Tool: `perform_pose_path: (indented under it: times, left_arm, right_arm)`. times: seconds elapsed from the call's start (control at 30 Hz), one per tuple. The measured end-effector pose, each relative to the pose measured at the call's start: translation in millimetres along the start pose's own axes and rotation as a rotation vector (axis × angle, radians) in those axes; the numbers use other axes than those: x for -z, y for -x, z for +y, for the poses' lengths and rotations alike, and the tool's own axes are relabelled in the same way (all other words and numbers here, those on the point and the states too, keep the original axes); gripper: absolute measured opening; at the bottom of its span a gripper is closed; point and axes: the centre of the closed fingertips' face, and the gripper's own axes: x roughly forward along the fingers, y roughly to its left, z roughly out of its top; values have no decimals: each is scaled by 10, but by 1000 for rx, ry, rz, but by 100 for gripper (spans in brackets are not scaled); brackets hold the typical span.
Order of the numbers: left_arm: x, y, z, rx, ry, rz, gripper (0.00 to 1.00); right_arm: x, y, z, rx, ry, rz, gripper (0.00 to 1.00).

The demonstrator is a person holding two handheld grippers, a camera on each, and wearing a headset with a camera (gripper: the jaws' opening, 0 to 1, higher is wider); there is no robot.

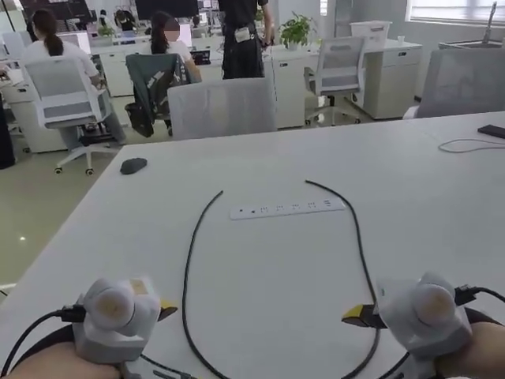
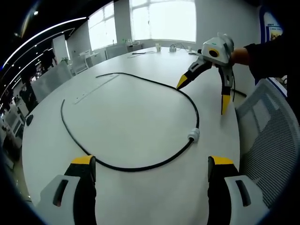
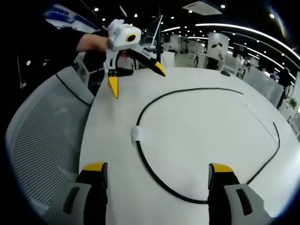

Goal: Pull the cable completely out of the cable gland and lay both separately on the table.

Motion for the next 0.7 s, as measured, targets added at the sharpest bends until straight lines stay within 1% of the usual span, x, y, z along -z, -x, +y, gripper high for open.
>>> perform_pose_path:
  times: [0.13,0.2,0.23,0.3,0.4,0.43,0.47,0.5,0.53,0.6,0.63,0.7]
  left_arm:
    - [-15,-1,-28,2,-7,-9,100]
    - [-22,-8,-39,6,-6,-16,100]
    - [-17,-15,-54,12,3,-15,100]
    - [-11,-30,-68,20,21,-15,100]
    - [-5,-64,-85,26,27,-13,100]
    - [-5,-71,-91,29,30,-13,100]
    - [12,-86,-99,35,37,-3,100]
    - [13,-94,-101,36,40,-4,100]
    - [20,-96,-106,39,40,-3,100]
    - [39,-106,-118,47,37,2,98]
    - [67,-113,-125,49,35,17,97]
    - [81,-127,-137,51,24,24,95]
  right_arm:
    - [-75,-14,36,-15,-4,-23,82]
    - [-135,-35,80,-28,1,-40,75]
    - [-203,-56,119,-45,9,-73,72]
    - [-222,-85,141,-51,11,-75,63]
    - [-250,-176,187,-69,19,-75,52]
    - [-272,-194,192,-70,9,-86,51]
    - [-298,-208,191,-68,-8,-101,49]
    - [-314,-230,206,-78,-32,-112,47]
    - [-324,-245,213,-82,-45,-119,44]
    - [-311,-297,222,-77,-36,-117,40]
    - [-298,-327,236,-79,-31,-111,38]
    - [-285,-377,252,-79,-19,-114,34]
